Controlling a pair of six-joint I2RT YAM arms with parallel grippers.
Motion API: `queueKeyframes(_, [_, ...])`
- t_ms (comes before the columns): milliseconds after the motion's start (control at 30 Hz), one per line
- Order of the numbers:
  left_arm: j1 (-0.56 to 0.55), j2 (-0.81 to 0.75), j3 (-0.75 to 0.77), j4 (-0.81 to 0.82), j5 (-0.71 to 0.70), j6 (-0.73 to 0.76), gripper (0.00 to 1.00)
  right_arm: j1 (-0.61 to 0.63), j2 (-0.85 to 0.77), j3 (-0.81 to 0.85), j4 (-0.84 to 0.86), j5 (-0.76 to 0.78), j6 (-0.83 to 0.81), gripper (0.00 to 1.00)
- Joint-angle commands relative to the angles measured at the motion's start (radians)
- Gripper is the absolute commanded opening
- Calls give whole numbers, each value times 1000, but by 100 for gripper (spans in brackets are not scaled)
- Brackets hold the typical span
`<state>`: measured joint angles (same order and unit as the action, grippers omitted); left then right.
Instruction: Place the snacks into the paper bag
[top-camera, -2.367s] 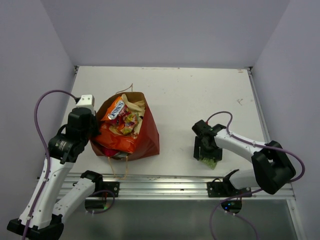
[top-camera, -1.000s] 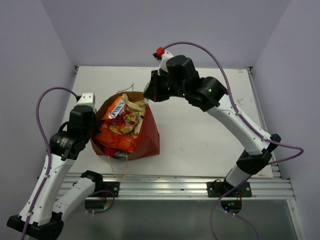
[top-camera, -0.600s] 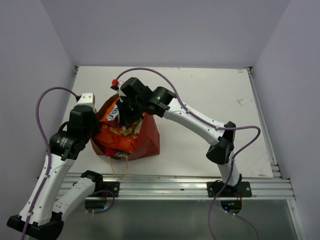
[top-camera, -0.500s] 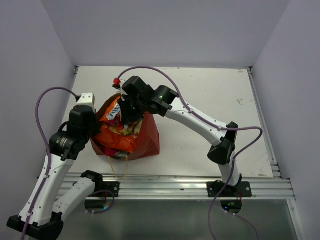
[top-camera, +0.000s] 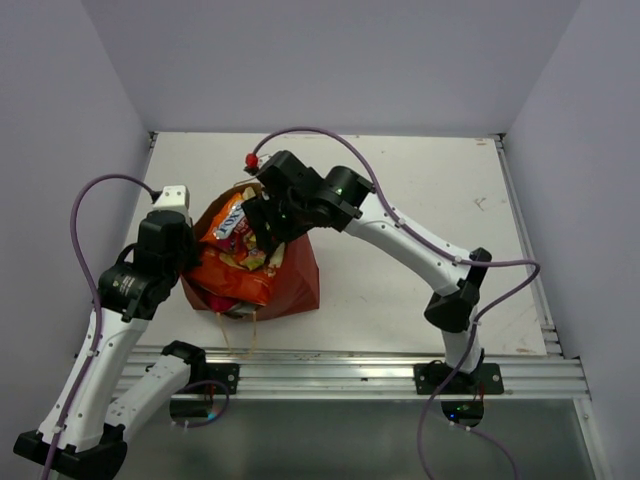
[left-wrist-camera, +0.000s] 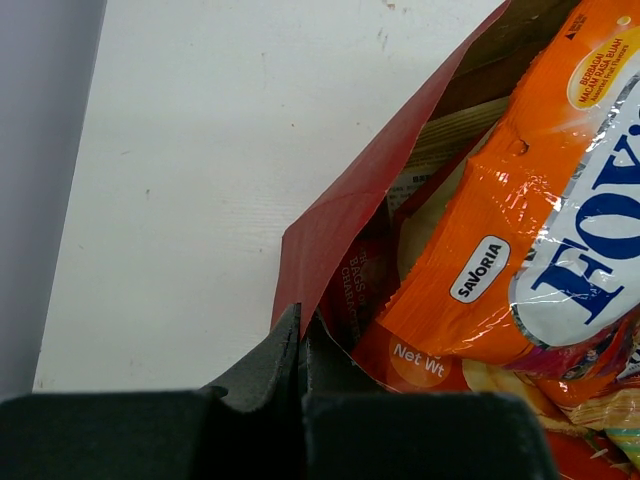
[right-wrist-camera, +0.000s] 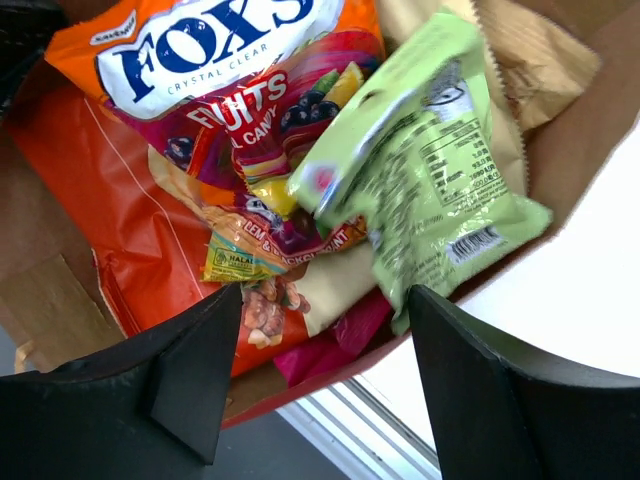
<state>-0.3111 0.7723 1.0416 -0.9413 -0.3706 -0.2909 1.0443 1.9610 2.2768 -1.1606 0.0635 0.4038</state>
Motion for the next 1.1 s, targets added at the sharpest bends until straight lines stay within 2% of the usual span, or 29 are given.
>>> queueKeyframes(0, [-10,-19,55,110,-1,19,0,-1,-109,13,-2,73,-2,72])
queueKeyframes(233, [-10,-28,55,108,2,18,0,-3,-157,-10,-11,121,29,71])
queueKeyframes(733, [-10,-53,49,102,1,18,0,-3,-162,-224,75,104,56,69])
queueKeyframes(933, [-10,-64,35,105,6,18,0,-3,-140,-215,76,101,61,69])
queueKeyframes(1033, [-11,-68,20,110,7,18,0,-3,-122,-209,68,104,63,60])
queueKeyframes(1067, [-10,-70,15,111,9,18,0,-1,-116,-206,58,108,63,53])
